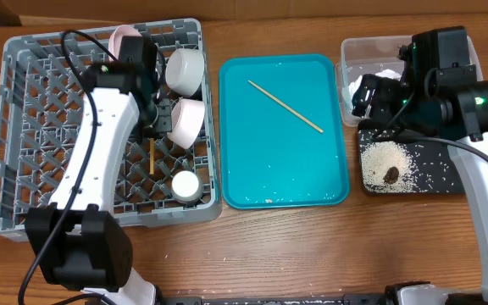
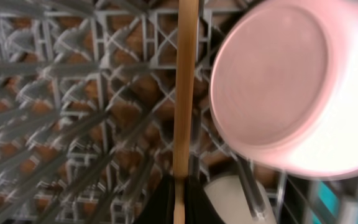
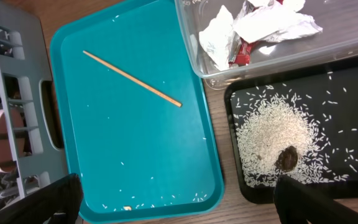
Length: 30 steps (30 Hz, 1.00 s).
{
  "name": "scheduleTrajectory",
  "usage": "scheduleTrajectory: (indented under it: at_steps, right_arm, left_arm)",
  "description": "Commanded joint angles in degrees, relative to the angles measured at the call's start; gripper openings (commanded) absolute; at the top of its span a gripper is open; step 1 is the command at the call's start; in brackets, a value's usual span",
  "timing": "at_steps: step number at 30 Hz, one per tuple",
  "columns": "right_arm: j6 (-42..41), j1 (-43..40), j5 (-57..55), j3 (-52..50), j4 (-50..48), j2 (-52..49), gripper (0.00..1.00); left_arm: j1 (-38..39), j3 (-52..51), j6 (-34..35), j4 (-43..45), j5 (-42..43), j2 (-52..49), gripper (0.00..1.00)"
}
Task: Sort waste into correct bins and load items into the dishwasher
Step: 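Move left gripper back to the remaining chopstick on the tray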
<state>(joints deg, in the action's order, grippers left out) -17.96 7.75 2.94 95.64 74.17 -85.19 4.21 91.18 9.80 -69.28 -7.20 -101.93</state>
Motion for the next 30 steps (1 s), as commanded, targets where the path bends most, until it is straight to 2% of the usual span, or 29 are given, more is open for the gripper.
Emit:
scheduleTrajectory:
  at_steps: [1, 2, 4, 5, 6, 7, 10, 13, 19, 25, 27, 30]
  right_arm:
    - [0.33, 0.02, -0.33, 1.09, -0.13, 0.26, 1.00]
    - [0.33, 0.02, -0.33, 1.09, -0.13, 0.26, 1.00]
    - [0.33, 0.02, -0.33, 1.09, -0.13, 0.26, 1.00]
    - [0.33, 0.02, -0.33, 1.09, -0.13, 0.26, 1.00]
    - [0.33, 0.02, -0.33, 1.09, -0.13, 0.26, 1.00]
    - [0.33, 0.02, -0.33, 1.09, -0.15, 0.26, 1.00]
    - [0.33, 0.02, -0.33, 1.07, -0.13, 0.26, 1.00]
    - [0.33, 0.02, -0.33, 1.09, -0.15, 0.26, 1.00]
    - [0.33, 0.02, -0.33, 1.09, -0.15, 0.26, 1.00]
    - [0.33, 0.02, -0.33, 1.09, -0.13, 0.26, 1.00]
    - [0.33, 0.02, -0.33, 1.09, -0.13, 0.26, 1.00]
    - [0.33, 0.02, -0.33, 1.09, -0.13, 0.26, 1.00]
  left_arm:
    - [-0.35, -6.58, -4.35, 5.01, -0.46, 0.68, 0.04]
    - [-0.35, -7.17, -4.52, 5.35, -0.48, 0.68, 0.04]
    - [-0.35, -7.54, -4.48, 5.44, -0.46, 0.68, 0.17]
    - [-0.35, -7.54, -4.42, 5.49, -0.44, 0.68, 0.27]
    - [-0.35, -7.50, -4.04, 5.51, -0.46, 0.68, 0.64]
    - [-0.35, -7.43, -3.17, 5.51, -0.46, 0.68, 0.73]
    - [-0.35, -6.80, 0.28, 5.27, -0.39, 0.70, 0.88]
    - [-0.35, -4.11, 2.38, 4.17, -0.15, 0.70, 0.95]
    - [1.62, 8.44, 2.62, 0.63, 7.82, 0.74, 0.89]
    - [10.49, 14.40, 3.32, 6.84, 11.58, 0.74, 0.89]
    - [14.14, 14.29, 6.93, 9.92, 10.05, 0.07, 0.89]
    - [19.23, 14.29, 16.74, 12.66, 4.55, -2.64, 0.92]
